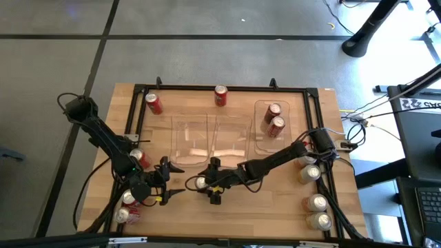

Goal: Sort soda cans
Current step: Put the red soda can into the right transparent bin

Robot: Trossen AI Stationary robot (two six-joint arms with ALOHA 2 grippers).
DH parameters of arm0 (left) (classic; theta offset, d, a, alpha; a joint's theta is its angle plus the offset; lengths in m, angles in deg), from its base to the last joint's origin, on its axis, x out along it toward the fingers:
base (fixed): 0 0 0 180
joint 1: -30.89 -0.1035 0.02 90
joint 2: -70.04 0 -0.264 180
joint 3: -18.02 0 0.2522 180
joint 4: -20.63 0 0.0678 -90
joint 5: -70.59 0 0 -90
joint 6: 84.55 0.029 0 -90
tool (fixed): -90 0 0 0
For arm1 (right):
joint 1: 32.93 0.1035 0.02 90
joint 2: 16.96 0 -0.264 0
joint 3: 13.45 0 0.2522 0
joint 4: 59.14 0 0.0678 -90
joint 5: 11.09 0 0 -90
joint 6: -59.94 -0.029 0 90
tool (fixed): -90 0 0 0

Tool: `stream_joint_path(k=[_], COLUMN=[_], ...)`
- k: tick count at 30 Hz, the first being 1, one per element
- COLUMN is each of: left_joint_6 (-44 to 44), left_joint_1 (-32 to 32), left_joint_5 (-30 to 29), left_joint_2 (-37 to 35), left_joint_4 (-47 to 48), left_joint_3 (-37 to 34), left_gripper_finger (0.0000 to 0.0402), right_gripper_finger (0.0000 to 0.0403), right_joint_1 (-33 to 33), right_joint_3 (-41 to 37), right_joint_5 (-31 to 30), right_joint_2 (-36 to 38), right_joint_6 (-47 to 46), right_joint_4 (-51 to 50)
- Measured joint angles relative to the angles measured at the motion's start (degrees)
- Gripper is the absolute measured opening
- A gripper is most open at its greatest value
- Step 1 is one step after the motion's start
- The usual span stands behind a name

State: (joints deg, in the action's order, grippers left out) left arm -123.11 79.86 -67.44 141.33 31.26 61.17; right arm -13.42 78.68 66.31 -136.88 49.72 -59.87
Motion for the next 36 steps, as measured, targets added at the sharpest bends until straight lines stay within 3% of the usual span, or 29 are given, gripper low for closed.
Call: stream_joint_path(k=[9, 16, 25, 30, 36], left_joint_6=[0.00, 0.00, 0.00, 0.00, 0.00], left_joint_1=[0.00, 0.00, 0.02, 0.02, 0.00], left_joint_5=[0.00, 0.00, 0.00, 0.00, -0.02], left_joint_2=[0.00, 0.00, 0.00, 0.00, 0.00], left_joint_4=[-0.02, -0.01, -0.04, 0.00, 0.06], left_joint_3=[0.00, 0.00, 0.00, 0.00, 0.02], left_gripper_finger=[0.0349, 0.0349, 0.0349, 0.0349, 0.0349], right_gripper_finger=[0.0294, 0.0296, 0.0295, 0.0295, 0.0295], right_joint_1=[1.48, 4.95, 8.81, 9.03, 8.92], right_joint_3=[-0.20, -0.02, -0.04, -0.04, -0.67], right_joint_5=[-0.46, -3.07, -18.18, -23.13, -33.99], right_joint_2=[3.23, 10.64, 20.87, 27.13, 33.11], right_joint_6=[0.38, 1.48, 0.11, -2.50, -6.03], right_joint_4=[-5.66, -11.16, -26.50, -36.65, -47.27])
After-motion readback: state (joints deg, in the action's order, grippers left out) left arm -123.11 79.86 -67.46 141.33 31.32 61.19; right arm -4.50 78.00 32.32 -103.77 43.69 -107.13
